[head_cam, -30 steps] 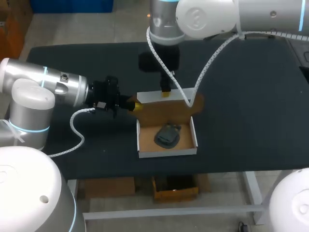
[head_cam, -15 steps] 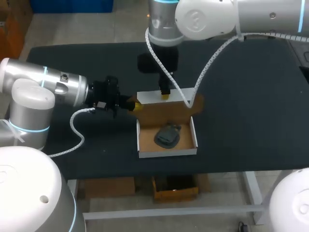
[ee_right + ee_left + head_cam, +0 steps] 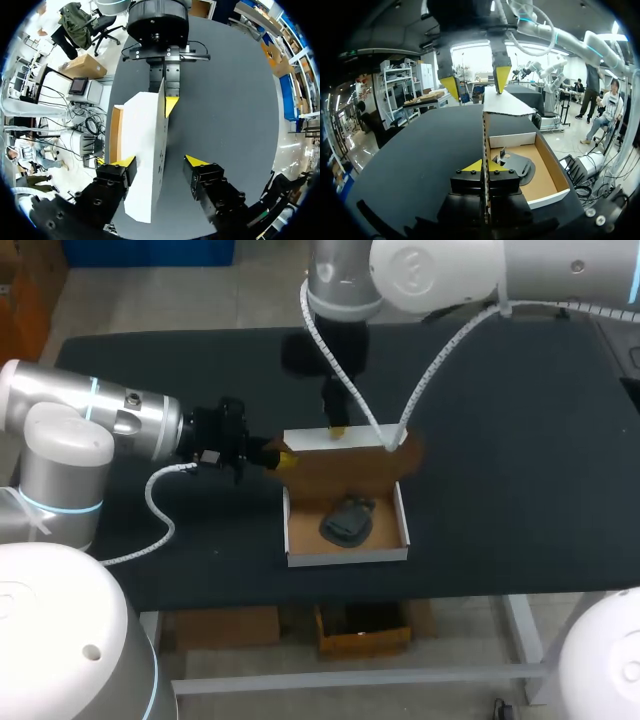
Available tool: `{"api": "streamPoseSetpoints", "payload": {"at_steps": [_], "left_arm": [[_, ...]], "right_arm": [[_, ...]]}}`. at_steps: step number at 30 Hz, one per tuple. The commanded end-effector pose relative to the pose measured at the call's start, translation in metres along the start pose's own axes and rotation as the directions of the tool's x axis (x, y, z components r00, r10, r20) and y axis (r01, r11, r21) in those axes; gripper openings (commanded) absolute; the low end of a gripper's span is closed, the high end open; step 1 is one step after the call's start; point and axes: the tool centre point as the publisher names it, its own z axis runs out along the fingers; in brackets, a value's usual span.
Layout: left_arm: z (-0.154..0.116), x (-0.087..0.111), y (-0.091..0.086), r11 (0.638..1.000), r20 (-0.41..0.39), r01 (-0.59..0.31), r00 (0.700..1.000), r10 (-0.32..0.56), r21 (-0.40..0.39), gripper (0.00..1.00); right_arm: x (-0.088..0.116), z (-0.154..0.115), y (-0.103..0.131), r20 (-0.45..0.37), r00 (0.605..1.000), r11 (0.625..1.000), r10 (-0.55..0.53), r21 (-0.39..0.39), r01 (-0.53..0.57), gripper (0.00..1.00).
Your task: Assemble the packaging by folding the flat box into shape, placing the metal phone stand inside, and closing the box properly
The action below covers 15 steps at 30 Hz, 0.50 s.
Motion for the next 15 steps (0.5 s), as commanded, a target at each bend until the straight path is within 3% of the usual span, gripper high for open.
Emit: {"api": "streamPoseSetpoints", "payload": {"at_steps": [1,7,12,15], "left_arm": [[0.001,0.001,0.001,1.000,0.001,-0.001,1.000,0.001,0.002,0.00],[0.001,0.001,0.001,1.000,0.001,-0.001,1.000,0.001,0.002,0.00],[0.001,0.001,0.001,1.000,0.001,-0.001,1.000,0.001,0.002,0.00],[0.001,0.001,0.001,1.000,0.001,-0.001,1.000,0.001,0.002,0.00]], "right_arm": [[0.012,-0.017,-0.008,0.031,0.999,0.999,-0.008,-0.034,0.009,1.00],[0.011,-0.040,-0.005,0.063,0.998,0.994,0.010,-0.105,-0.003,1.00],[0.007,-0.057,-0.008,0.071,0.988,0.975,0.135,-0.187,-0.120,1.00],[0.003,-0.066,-0.014,0.053,0.967,0.937,0.248,-0.266,-0.226,1.00]]}}
